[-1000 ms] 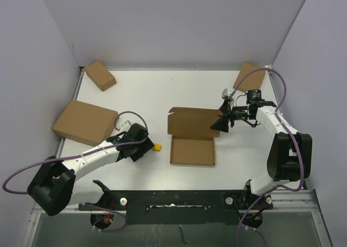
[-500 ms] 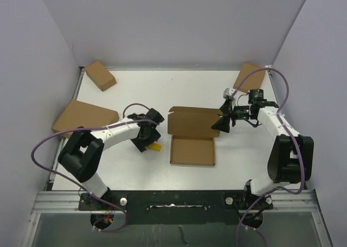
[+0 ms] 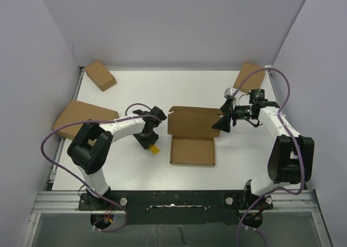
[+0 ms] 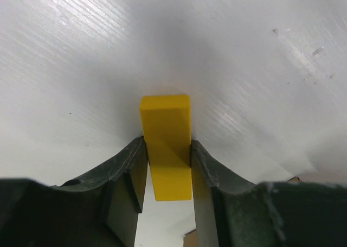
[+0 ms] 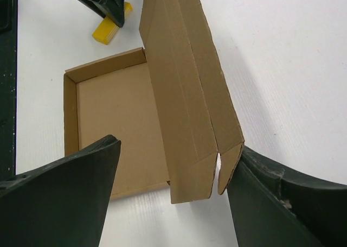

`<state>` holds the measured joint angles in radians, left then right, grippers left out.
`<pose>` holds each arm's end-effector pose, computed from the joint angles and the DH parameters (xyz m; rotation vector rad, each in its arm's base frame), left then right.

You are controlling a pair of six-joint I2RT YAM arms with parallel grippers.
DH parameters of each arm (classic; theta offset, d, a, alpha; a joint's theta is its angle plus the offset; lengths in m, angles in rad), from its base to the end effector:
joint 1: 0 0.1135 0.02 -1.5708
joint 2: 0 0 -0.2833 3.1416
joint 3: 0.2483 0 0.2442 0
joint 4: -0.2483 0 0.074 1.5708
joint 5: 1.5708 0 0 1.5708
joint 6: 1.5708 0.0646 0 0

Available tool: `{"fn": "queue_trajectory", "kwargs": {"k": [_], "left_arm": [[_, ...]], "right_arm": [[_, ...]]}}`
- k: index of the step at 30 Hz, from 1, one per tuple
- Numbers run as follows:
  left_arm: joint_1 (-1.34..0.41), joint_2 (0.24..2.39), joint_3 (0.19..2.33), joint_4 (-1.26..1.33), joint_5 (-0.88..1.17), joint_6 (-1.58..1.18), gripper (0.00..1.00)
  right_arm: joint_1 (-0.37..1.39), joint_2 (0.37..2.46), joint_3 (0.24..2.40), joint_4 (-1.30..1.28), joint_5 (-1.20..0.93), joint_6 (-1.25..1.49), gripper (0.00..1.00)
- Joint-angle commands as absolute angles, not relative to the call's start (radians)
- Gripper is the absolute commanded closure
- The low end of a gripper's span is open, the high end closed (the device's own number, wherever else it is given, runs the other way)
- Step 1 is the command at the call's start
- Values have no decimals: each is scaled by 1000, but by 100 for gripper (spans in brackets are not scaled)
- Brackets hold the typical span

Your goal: Fold the paper box

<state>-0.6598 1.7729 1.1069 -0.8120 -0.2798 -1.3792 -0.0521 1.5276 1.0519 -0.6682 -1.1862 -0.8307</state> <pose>0.2580 -0.1776 0.1565 -1.0218 2.6643 0.0976 0.2891 0.0449 0.2521 -1.0590 1.7895 1.0635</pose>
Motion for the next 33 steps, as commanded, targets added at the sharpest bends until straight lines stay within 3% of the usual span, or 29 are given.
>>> {"fn": "queue_trajectory", "kwargs": {"k": [1,11,20,26,33], "left_arm": [[-655,1773,1117,-844,-300,-1384,78],[-684,1483,914,-619,-314,-1170,90],[-687,1127,507,148,38,-759,92],[-722,1095,465,322,128,-688,95],[-852,1196,543,360,99,-551,97]], "right_arm": [[-58,1478,1085,-667,-1223,-833,25],[-67,1464,1083,-677,-1240,-843,16],[-73,1467,1093,-708,-1246,-875,14],[-84,1474,1101,-738,-1256,-902,14],[-97,1471,1102,-745,-1266,-913,14]]}}
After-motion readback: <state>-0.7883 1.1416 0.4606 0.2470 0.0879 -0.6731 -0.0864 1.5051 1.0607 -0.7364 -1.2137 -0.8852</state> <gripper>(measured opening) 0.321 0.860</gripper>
